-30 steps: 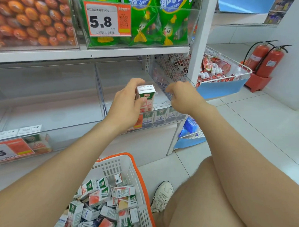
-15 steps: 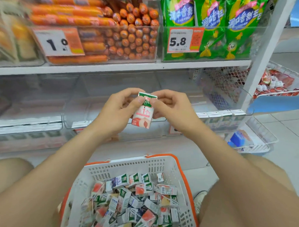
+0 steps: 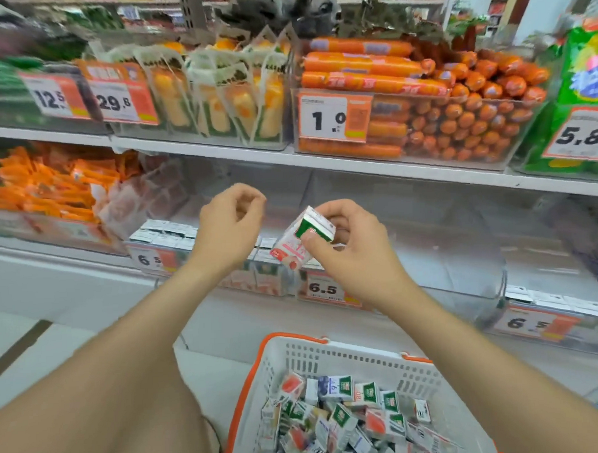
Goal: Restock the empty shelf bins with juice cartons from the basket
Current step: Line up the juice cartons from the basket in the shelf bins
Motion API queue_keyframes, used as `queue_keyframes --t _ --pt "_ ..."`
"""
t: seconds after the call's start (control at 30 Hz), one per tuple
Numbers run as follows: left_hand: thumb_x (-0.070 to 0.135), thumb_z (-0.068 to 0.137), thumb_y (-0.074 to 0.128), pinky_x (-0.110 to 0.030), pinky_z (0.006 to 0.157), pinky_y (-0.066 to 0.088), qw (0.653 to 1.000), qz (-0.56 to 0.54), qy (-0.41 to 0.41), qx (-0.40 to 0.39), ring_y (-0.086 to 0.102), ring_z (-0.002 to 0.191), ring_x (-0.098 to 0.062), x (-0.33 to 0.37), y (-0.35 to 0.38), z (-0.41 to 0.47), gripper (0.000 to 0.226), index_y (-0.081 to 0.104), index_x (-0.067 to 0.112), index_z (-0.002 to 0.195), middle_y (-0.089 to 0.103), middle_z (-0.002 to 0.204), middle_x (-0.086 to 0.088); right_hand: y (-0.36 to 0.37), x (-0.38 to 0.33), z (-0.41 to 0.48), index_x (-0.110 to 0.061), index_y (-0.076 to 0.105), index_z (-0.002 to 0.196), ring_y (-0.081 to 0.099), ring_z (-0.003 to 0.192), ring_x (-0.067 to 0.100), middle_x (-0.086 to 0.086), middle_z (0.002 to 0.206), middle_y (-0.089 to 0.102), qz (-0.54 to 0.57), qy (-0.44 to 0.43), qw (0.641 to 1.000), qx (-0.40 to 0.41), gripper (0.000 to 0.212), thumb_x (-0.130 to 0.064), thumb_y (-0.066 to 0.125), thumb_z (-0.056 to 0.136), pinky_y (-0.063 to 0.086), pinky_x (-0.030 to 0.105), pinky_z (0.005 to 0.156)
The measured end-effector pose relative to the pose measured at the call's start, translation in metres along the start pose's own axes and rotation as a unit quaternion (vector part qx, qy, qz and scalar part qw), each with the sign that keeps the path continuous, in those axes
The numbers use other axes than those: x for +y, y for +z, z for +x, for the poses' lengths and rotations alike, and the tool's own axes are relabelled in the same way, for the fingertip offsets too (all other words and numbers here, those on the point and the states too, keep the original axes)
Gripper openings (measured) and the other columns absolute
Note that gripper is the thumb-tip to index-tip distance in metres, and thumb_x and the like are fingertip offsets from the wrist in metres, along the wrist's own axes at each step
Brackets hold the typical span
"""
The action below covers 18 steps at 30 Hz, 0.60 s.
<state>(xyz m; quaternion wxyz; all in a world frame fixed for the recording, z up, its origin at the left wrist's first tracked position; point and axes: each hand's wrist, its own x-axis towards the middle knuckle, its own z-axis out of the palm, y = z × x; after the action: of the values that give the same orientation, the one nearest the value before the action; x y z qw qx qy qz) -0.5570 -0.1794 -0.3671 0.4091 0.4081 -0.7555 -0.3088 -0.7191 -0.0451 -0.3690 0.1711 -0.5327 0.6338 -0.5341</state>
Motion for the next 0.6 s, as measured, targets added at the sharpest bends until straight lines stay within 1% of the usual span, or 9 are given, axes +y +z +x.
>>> queue_keyframes --t 0.03,0.1,0.17,0.27,0.3,0.4,0.47,0.53,0.6 --pt "0.019 0.097 0.057 -0.027 0.082 0.053 0.998 0.065 -0.013 0.015 0.067 0.099 -0.018 -0.018 -0.011 0.009 0.018 0.071 0.024 0.108 0.073 0.104 0.002 0.014 -0.005 0.007 -0.028 0.062 0.110 0.072 0.088 0.009 -0.012 0.096 0.074 -0.019 -0.018 1.000 -0.011 0.024 -0.023 0.074 0.090 0.060 0.043 0.080" --pt "0.012 0.091 0.057 -0.042 0.098 0.050 0.981 0.190 -0.047 0.016 0.058 0.116 -0.034 -0.052 -0.031 0.025 0.031 0.066 0.019 0.120 0.062 0.123 -0.010 0.041 -0.010 0.022 -0.030 0.056 0.114 0.070 0.088 0.012 -0.013 0.099 0.072 -0.065 -0.063 0.995 -0.035 0.026 -0.025 0.070 0.093 0.057 0.043 0.080" --pt "0.009 0.087 0.058 -0.052 0.107 0.041 0.957 0.271 -0.099 0.040 0.046 0.124 -0.044 -0.083 -0.050 0.036 0.039 0.062 0.018 0.126 0.052 0.132 -0.016 0.071 -0.011 0.039 -0.029 0.049 0.119 0.066 0.086 0.013 -0.014 0.102 0.069 -0.099 -0.100 0.988 -0.056 0.028 -0.025 0.065 0.097 0.054 0.041 0.077" --pt "0.012 0.081 0.058 -0.054 0.116 0.030 0.942 0.282 -0.133 0.123 0.035 0.140 -0.044 -0.115 -0.080 0.050 0.043 0.060 0.020 0.123 0.047 0.143 -0.021 0.113 -0.006 0.070 -0.025 0.042 0.122 0.058 0.075 0.010 -0.006 0.101 0.066 -0.131 -0.124 0.980 -0.079 0.027 -0.021 0.059 0.101 0.043 0.038 0.065" --pt "0.011 0.080 0.060 -0.056 0.117 0.030 0.939 0.277 -0.145 0.142 0.033 0.142 -0.044 -0.124 -0.088 0.054 0.047 0.056 0.019 0.127 0.043 0.148 -0.023 0.127 -0.003 0.081 -0.023 0.042 0.122 0.055 0.072 0.010 -0.003 0.101 0.066 -0.137 -0.133 0.978 -0.081 0.026 -0.019 0.058 0.101 0.040 0.037 0.064" --pt "0.010 0.081 0.067 -0.060 0.113 0.034 0.928 0.301 -0.172 0.134 0.037 0.133 -0.049 -0.149 -0.102 0.064 0.083 0.032 0.018 0.156 0.036 0.149 -0.026 0.165 0.006 0.113 -0.019 0.043 0.120 0.053 0.074 0.017 -0.002 0.093 0.062 -0.147 -0.142 0.975 -0.086 0.024 -0.019 0.058 0.101 0.042 0.039 0.063" --pt "0.004 0.082 0.066 -0.062 0.106 0.042 0.936 0.290 -0.171 0.098 0.042 0.130 -0.053 -0.160 -0.103 0.065 0.100 0.013 0.024 0.163 0.031 0.153 -0.026 0.192 0.009 0.134 -0.018 0.045 0.118 0.054 0.080 0.023 -0.006 0.084 0.058 -0.147 -0.126 0.976 -0.097 0.024 -0.020 0.061 0.100 0.045 0.039 0.063" --pt "-0.006 0.082 0.062 -0.058 0.089 0.049 0.945 0.278 -0.156 0.068 0.048 0.125 -0.054 -0.169 -0.103 0.064 0.092 0.018 0.023 0.157 0.029 0.155 -0.025 0.219 0.012 0.154 -0.018 0.047 0.117 0.053 0.089 0.028 -0.004 0.081 0.056 -0.138 -0.093 0.979 -0.115 0.025 -0.019 0.062 0.098 0.048 0.042 0.068" --pt "-0.010 0.082 0.061 -0.051 0.075 0.043 0.941 0.298 -0.147 0.070 0.052 0.120 -0.053 -0.174 -0.104 0.066 0.074 0.029 0.015 0.145 0.035 0.151 -0.024 0.247 0.014 0.169 -0.018 0.048 0.115 0.050 0.095 0.030 0.002 0.083 0.058 -0.134 -0.064 0.979 -0.136 0.024 -0.020 0.062 0.096 0.048 0.042 0.071"
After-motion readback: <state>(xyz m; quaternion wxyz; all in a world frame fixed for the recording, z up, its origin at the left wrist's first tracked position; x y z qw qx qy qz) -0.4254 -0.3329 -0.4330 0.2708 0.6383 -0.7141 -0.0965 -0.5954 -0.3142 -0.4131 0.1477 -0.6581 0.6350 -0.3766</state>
